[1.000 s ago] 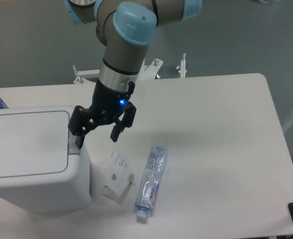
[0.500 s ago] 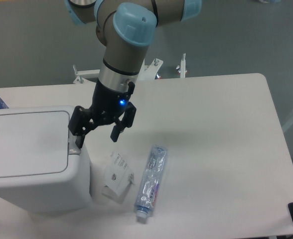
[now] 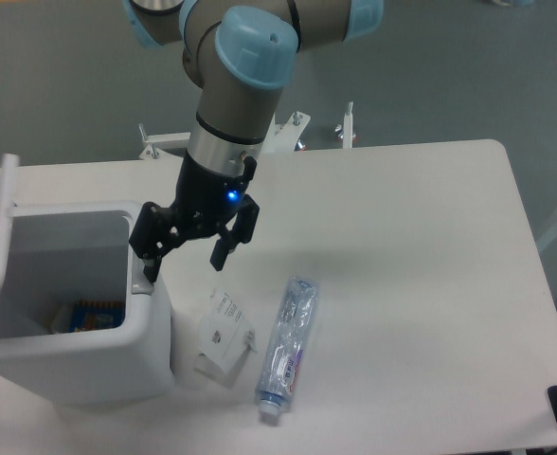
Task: Open the trash can
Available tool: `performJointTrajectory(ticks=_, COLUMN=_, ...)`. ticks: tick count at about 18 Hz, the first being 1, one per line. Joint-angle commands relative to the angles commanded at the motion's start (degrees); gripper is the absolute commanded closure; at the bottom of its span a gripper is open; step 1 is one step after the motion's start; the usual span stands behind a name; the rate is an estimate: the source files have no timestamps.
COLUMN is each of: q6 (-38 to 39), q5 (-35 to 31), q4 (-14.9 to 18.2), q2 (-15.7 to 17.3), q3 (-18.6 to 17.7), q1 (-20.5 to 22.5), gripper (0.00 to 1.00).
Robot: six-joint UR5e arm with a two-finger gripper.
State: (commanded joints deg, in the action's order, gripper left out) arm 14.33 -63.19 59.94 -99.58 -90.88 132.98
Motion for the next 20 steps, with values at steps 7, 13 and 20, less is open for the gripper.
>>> performJointTrajectory(ticks=7, q6=-1.9, q5=0.1, q4=-2.4, q2=0.7, q3=5.6, q1=1.0, gripper=0.00)
performJointTrajectory(ticks=13, q6=-5.9, q5=-1.7, q4=-3.7, q2=1.2, q3=12.3, q1=5.4, gripper=0.00)
performJointTrajectory(ticks=20, q6=-22.1, q5=-7.9, q4=-3.0, q2=1.6, q3=16.1, q1=10.7, gripper=0.00)
